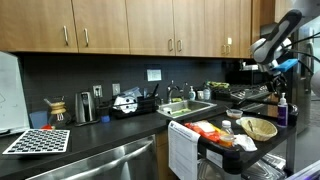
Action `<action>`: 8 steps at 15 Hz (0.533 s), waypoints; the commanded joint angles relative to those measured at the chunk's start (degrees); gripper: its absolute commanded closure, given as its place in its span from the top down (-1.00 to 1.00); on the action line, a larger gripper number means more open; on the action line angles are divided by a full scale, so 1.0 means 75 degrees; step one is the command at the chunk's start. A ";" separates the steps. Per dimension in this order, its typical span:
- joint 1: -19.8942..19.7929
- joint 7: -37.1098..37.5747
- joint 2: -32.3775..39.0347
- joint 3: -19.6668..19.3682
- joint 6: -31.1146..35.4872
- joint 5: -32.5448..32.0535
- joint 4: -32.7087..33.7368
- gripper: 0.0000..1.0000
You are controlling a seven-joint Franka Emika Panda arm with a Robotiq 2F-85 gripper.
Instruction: Move the purple bottle backwards and lay it on its side.
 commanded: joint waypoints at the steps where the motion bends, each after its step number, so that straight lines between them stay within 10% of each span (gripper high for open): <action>1: 0.0292 -0.0532 0.0526 -0.0029 -0.0207 -0.0390 0.0458 1.00; 8: 0.0618 -0.1119 0.1334 -0.0028 -0.0353 -0.1167 0.0834 1.00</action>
